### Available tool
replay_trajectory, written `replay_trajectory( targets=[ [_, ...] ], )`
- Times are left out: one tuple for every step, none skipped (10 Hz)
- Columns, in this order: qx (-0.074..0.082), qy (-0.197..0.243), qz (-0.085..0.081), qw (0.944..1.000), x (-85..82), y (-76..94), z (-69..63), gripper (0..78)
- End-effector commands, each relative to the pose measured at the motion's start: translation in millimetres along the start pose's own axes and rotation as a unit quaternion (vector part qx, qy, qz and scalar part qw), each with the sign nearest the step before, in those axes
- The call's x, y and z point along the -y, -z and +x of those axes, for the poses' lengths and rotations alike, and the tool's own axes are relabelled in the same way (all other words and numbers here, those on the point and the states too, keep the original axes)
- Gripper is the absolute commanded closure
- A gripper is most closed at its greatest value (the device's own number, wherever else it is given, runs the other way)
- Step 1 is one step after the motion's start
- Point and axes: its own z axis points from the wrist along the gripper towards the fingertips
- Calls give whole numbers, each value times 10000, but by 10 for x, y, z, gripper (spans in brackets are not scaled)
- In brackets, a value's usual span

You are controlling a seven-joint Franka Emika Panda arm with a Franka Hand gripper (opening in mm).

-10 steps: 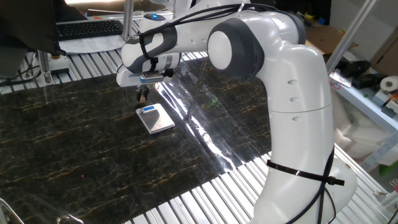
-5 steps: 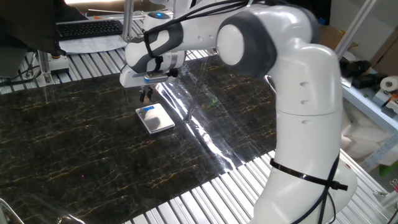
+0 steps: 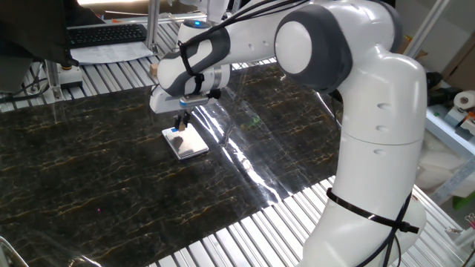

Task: Place the block on the scale

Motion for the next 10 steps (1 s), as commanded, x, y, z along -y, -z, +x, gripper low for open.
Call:
replay_trajectory(
  targets=[
    [-184,86,42,9998,-62,-19,131,764],
    [-173,116,30,9998,-66,-21,128,764],
    [-166,235,30,9996,-65,-21,125,764],
    [-174,374,48,9991,-65,-21,125,764],
    [-179,424,32,9989,-65,-21,125,764],
    [-179,424,32,9989,-65,-21,125,764],
    [-124,470,44,9988,-65,-21,125,764],
    [-82,452,56,9989,-64,-21,123,764],
    [-68,454,56,9989,-63,-20,122,764],
    [-50,416,46,9991,-65,-20,119,764]
  ],
)
